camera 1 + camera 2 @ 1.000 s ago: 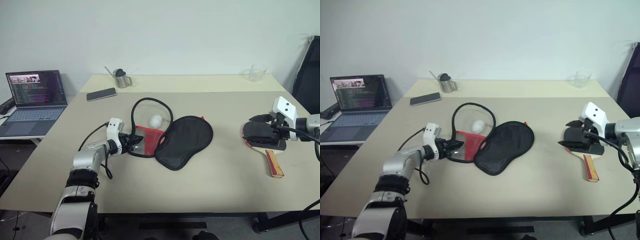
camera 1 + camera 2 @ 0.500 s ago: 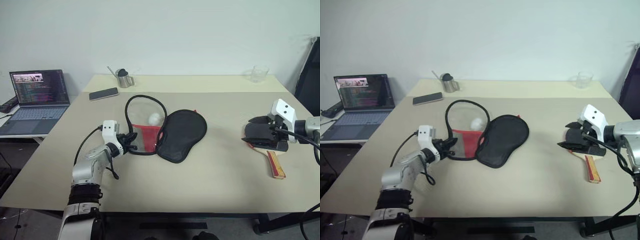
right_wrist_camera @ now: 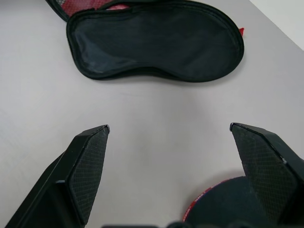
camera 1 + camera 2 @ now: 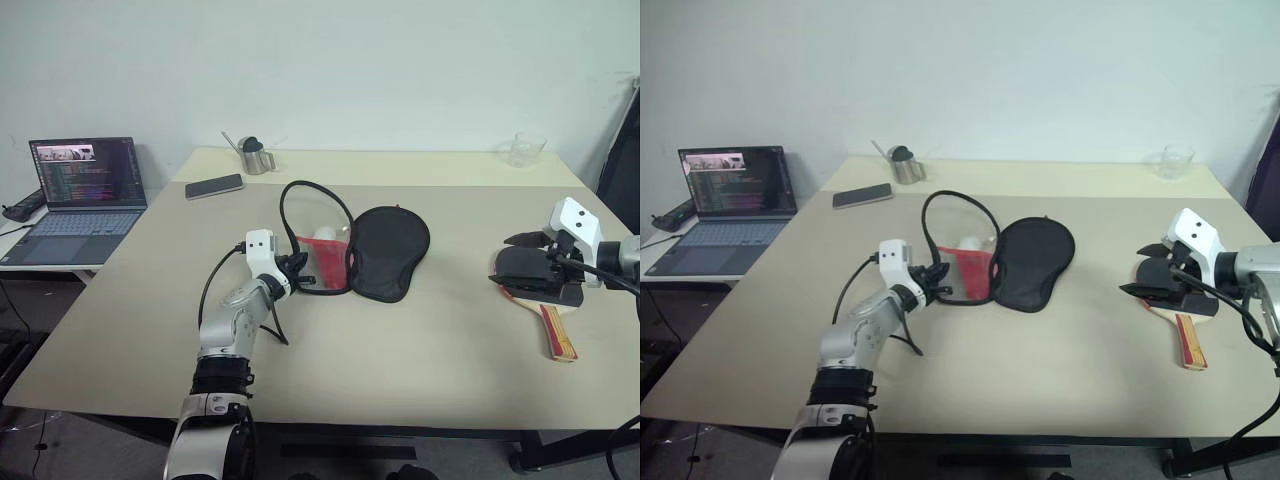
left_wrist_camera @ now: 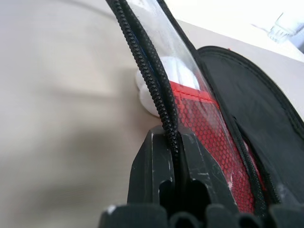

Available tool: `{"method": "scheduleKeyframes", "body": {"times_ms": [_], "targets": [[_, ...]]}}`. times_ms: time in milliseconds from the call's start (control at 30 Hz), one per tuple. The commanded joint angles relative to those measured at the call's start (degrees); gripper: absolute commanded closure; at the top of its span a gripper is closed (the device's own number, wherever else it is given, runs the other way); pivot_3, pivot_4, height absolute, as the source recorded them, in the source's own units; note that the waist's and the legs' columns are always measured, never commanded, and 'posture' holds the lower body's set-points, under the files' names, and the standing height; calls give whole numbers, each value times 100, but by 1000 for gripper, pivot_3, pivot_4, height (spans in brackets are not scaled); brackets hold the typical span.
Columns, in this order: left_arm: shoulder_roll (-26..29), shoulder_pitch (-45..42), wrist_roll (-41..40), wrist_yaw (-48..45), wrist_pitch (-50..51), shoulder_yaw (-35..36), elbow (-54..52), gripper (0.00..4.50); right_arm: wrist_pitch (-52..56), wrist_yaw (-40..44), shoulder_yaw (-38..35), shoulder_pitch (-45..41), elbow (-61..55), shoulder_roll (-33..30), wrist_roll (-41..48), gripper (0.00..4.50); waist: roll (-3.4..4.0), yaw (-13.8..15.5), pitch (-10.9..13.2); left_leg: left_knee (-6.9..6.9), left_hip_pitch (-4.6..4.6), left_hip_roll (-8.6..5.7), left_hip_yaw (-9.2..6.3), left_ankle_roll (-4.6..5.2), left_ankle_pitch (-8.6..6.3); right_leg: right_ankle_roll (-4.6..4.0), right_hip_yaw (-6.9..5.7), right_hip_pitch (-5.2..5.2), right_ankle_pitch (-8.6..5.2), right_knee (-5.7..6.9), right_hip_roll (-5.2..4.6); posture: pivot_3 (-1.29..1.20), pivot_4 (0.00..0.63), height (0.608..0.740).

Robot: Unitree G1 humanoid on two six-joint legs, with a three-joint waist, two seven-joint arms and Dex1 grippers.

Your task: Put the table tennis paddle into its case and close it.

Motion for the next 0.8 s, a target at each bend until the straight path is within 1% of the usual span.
{"method": "scheduleKeyframes", "body": {"times_ms": [33, 300, 567, 800], "targets": [[-103, -222, 21, 259, -223, 28, -130, 4462, 25, -48, -241, -24, -178, -150, 94, 0, -1, 5, 0, 1, 0, -1, 0, 0, 0, 1, 0, 1, 0, -1, 0, 0, 150, 740], [-430, -464, 182, 960, -555, 71, 148, 4462, 13, -84, -159, -41, -182, -105, 130, 0, -2, 9, 1, 1, 0, -1, 0, 0, 0, 1, 0, 1, 1, -2, 0, 0, 150, 740], [-719, -441, 170, 1165, -538, -13, 163, 4462, -11, -75, -150, -29, -190, -119, 138, 0, -3, 12, 1, 1, -1, -1, 1, 0, 0, 2, 0, 1, 1, -2, 0, 0, 150, 740], [-1010, -454, 188, 1027, -403, -280, 86, 4462, 14, -83, -119, -74, -198, -117, 130, 0, -3, 53, 1, 1, -1, -1, 1, 0, 0, 2, 0, 2, 1, -3, 0, 0, 150, 740]]}}
